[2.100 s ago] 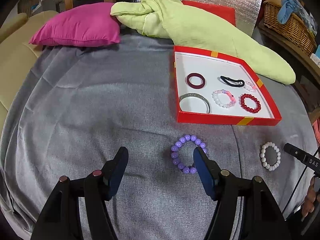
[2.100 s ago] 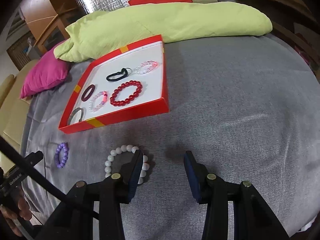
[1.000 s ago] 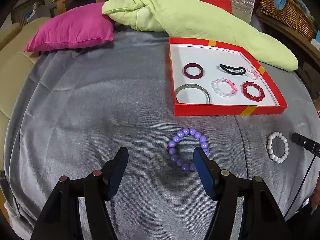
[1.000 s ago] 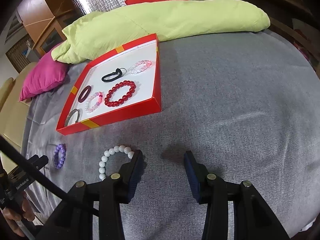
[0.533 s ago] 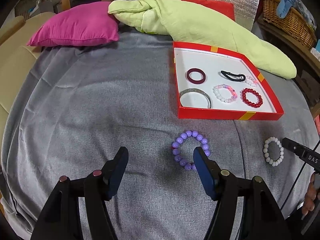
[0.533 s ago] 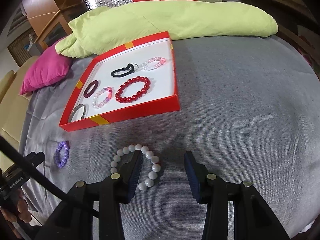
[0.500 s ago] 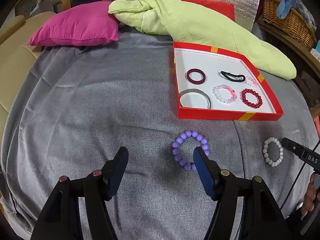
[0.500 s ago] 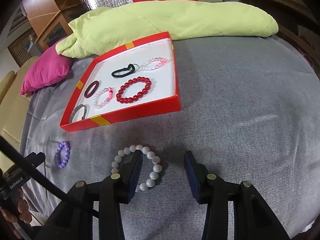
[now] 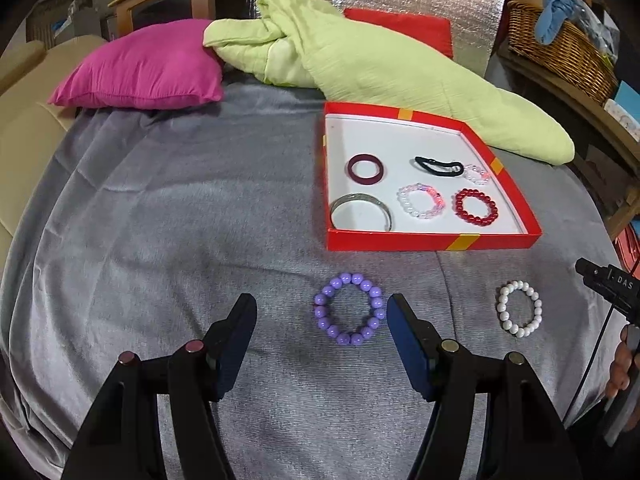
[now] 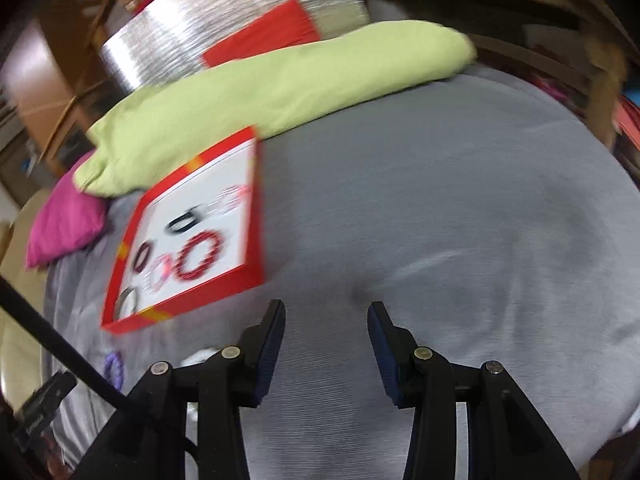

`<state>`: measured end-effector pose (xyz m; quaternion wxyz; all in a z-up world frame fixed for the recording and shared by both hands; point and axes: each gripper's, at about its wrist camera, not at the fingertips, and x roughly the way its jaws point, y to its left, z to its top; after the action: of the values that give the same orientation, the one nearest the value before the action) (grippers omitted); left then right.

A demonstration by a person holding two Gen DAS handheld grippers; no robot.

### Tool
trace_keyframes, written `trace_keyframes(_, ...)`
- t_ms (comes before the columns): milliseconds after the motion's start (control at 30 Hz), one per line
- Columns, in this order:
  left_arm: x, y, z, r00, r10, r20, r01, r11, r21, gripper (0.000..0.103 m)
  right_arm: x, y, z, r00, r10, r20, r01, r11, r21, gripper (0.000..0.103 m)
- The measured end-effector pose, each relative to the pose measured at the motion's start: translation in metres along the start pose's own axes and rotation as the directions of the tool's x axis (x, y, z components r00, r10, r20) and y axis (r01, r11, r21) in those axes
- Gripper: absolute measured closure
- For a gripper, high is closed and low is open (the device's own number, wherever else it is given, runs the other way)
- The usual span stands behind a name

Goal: Organize jewelry
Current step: 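Position the left tool over the purple beaded bracelet while the right tool approaches the white beaded bracelet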

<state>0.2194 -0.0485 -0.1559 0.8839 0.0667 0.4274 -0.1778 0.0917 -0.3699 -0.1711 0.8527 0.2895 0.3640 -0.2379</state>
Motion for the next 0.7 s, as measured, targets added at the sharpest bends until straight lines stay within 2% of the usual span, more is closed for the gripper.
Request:
trace_keyframes(167,-0.003,-0.006,0.001,1.0,-0.02,0.006,0.02,1.0,0.019,0.035,-0.008,-0.023,0.004,0.996,-0.088,-0.004,0.088,0.994,0.071,0.056)
trace_keyframes(333,-0.007,-0.007,0.002,0.999,-0.034,0.019,0.034,0.999,0.02,0.035,-0.016,-0.014,0.009,0.99,-0.143,-0.016,0.143,0.989,0.043,0.056)
trace_keyframes(700,-0.006,-0.004,0.001,1.0,-0.027,0.015,0.027,1.0,0.011,0.035,-0.017,0.03,0.004,0.99,-0.133,-0.045,0.129,0.989,-0.071,0.056)
